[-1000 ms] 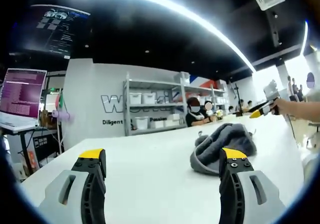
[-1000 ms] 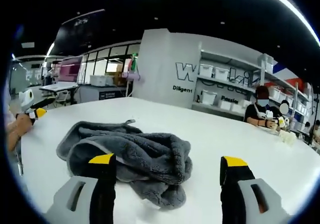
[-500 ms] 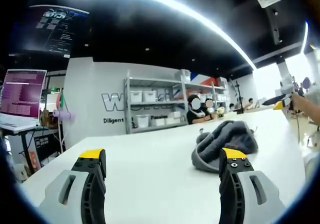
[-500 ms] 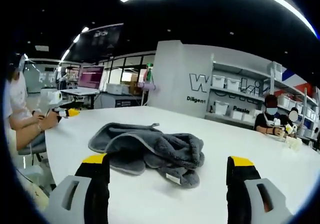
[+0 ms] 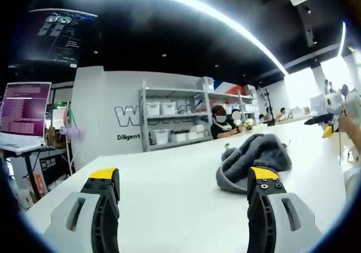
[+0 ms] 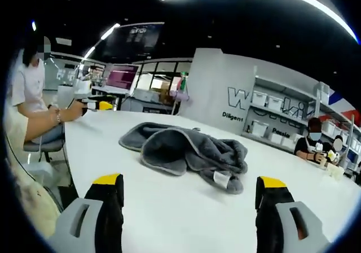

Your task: Fold the towel on the table until its edges align and the towel forms a compact rectangular stack.

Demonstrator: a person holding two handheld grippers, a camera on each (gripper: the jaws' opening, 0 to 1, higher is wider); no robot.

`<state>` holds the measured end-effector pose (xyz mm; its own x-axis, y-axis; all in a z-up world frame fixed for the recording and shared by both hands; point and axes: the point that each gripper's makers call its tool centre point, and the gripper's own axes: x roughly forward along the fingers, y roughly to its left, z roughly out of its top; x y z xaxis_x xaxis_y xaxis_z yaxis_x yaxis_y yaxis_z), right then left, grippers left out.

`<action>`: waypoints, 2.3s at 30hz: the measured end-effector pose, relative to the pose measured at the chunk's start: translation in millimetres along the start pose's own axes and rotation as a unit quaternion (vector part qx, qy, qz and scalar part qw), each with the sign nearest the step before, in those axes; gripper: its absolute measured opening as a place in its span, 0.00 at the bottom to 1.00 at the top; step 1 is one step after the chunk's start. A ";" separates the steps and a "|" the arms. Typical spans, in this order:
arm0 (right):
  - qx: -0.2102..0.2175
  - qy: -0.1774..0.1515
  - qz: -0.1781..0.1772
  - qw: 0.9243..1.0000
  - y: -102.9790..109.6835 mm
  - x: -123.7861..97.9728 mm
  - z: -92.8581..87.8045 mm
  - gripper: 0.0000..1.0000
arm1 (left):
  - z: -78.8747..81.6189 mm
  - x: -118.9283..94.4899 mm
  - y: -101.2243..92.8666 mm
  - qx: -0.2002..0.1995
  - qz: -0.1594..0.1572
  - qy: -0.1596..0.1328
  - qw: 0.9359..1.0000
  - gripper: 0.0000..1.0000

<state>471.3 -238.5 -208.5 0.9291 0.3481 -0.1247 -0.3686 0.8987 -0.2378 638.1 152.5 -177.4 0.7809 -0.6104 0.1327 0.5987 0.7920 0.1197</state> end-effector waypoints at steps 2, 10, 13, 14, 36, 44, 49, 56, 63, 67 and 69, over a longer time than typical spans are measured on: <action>0.007 -0.008 0.002 1.000 0.9 -1.8 -2.3 0.99 | 0.2 0.0 -0.1 0.003 0.000 0.000 1.000 0.92; 0.014 -0.036 -0.001 0.999 2.6 -10.6 1.3 0.99 | -0.4 1.1 -3.1 -0.012 -0.012 -0.002 1.000 0.92; 0.012 -0.039 0.001 0.999 5.5 -12.1 1.1 0.99 | 0.0 2.0 -7.0 -0.011 -0.017 -0.002 1.000 0.92; 0.012 -0.040 0.002 0.999 6.4 -12.6 1.1 0.99 | 0.3 2.4 -8.4 -0.011 -0.019 -0.003 1.000 0.92; 0.012 -0.017 0.014 1.000 13.7 -7.8 -5.3 0.99 | -49.1 46.7 -140.9 -0.103 -0.184 0.183 0.960 0.84; 0.017 -0.025 0.018 0.999 13.8 -13.9 -3.3 0.99 | -53.7 75.0 -118.0 -0.151 -0.137 0.182 0.962 0.68; 0.019 -0.025 0.015 0.999 10.4 -15.0 -4.0 0.99 | -67.2 90.2 -100.7 -0.138 -0.109 0.205 0.963 0.56; 0.013 -0.018 0.022 1.000 13.7 -15.4 -5.2 0.99 | -94.0 99.0 -101.2 -0.092 -0.112 0.260 0.955 0.26; 0.011 -0.018 0.025 0.999 17.7 -15.4 -6.3 0.99 | -91.6 101.9 -103.4 -0.062 -0.130 0.255 0.956 0.04; 0.010 -0.015 0.030 0.999 21.8 -17.7 -7.6 0.99 | -89.6 101.9 -105.1 -0.082 -0.137 0.254 0.954 0.03; 0.008 -0.014 0.031 0.999 22.1 -19.0 -7.7 0.99 | -86.2 99.8 -105.9 -0.085 -0.142 0.254 0.953 0.02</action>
<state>445.3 -227.3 -218.9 0.9050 0.4103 -0.1121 -0.4252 0.8794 -0.2144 668.0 9.0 -261.7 0.5426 -0.7493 -0.3796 0.7852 0.6130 -0.0877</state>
